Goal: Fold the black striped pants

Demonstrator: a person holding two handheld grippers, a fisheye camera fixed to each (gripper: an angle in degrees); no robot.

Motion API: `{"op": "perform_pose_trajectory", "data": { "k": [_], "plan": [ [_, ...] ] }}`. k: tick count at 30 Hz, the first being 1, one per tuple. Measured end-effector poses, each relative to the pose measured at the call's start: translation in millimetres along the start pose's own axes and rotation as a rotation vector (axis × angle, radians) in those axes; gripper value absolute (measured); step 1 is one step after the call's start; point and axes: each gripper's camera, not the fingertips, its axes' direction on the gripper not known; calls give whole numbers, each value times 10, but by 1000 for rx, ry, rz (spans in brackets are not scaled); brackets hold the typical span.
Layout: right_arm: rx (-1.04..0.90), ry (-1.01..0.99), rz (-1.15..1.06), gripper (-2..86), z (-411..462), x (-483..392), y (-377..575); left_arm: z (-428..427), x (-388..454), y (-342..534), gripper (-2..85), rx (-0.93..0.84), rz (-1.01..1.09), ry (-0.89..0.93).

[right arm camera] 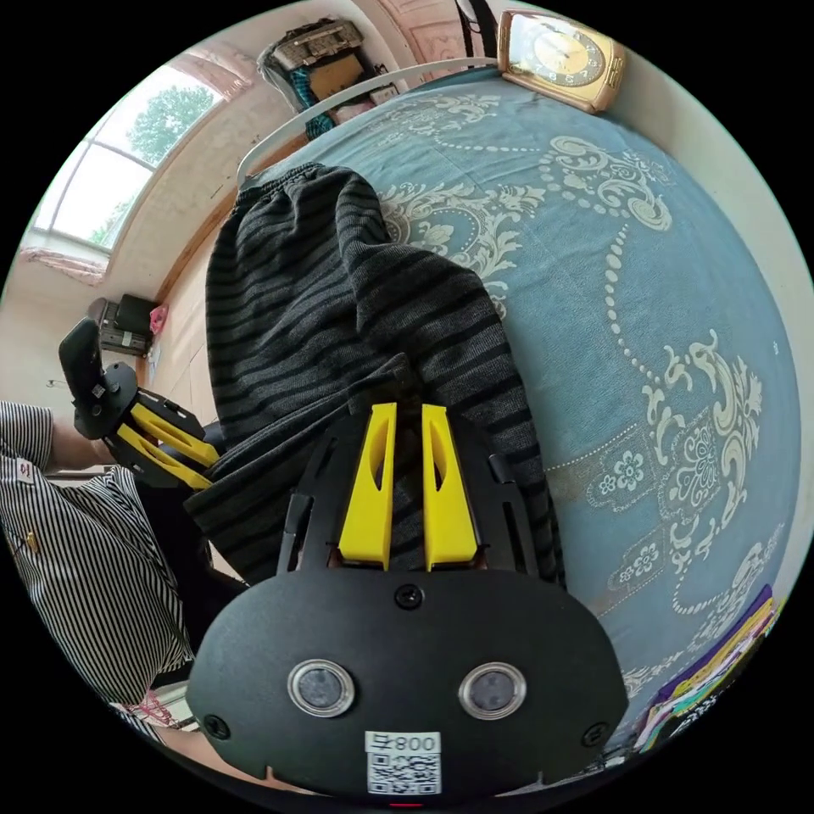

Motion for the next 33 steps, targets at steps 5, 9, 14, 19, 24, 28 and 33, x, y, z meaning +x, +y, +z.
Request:
{"op": "perform_pose_trajectory", "data": {
  "k": [5,9,14,19,24,28,33],
  "plan": [
    [0,21,-58,77,-2,-24,-90,32,-23,15,50,-10,2,4],
    [-80,-19,-122,81,180,-29,-215,26,-31,35,50,-7,-8,14],
    [-138,-93,-148,81,231,57,-250,51,-24,69,50,-4,-20,14],
    [-157,-108,-171,67,256,42,-206,26,24,88,48,3,-17,15],
    [-93,-73,-139,48,50,-48,11,-56,149,103,47,32,3,14],
    [50,-33,-95,44,-381,-80,275,-255,301,66,48,107,49,4],
    [40,-47,-13,55,-400,136,317,-293,236,-76,50,113,36,-49]
  ]
}}
